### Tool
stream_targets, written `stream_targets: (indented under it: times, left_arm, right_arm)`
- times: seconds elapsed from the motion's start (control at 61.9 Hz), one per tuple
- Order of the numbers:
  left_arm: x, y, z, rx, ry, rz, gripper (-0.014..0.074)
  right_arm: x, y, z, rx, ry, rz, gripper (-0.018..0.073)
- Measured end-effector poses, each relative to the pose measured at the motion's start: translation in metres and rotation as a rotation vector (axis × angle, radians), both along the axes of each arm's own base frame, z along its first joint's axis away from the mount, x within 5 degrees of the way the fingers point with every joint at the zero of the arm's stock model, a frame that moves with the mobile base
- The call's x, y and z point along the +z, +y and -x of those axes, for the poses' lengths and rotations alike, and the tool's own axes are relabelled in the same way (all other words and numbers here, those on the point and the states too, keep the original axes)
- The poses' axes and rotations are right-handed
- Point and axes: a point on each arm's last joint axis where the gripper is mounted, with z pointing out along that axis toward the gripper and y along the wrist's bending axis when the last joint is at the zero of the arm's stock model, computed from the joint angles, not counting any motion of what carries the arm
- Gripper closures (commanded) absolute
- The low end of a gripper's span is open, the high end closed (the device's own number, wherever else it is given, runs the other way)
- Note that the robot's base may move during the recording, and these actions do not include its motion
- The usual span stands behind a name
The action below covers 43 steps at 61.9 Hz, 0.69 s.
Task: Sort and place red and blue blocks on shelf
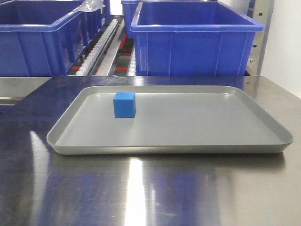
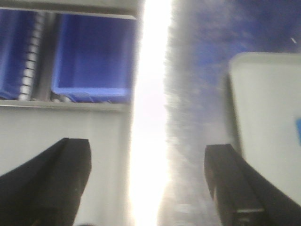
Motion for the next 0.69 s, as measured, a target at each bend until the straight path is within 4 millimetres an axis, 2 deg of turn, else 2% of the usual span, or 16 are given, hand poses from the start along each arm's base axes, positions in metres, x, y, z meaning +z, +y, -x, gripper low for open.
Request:
stream_targets:
  times: [0.129, 0.275, 0.453, 0.695]
  left_arm:
    - [0.009, -0.034, -0.023, -0.093, 0.027, -0.003, 0.0060]
    - [0.010, -0.068, -0.048, -0.158, 0.075, -0.007, 0.0060]
    - [-0.008, -0.111, -0.076, -0.226, 0.159, -0.033, 0.0060]
    - [-0.030, -0.158, -0.092, -0.306, 0.207, -0.046, 0.0060]
  right_arm:
    - [0.000, 0.000, 0.000, 0.000, 0.000, 0.000, 0.0501]
    - [0.000, 0.000, 0.000, 0.000, 0.000, 0.000, 0.0501]
    - [0.000, 0.000, 0.000, 0.000, 0.000, 0.000, 0.0501]
    - [0.000, 0.000, 0.000, 0.000, 0.000, 0.000, 0.0501]
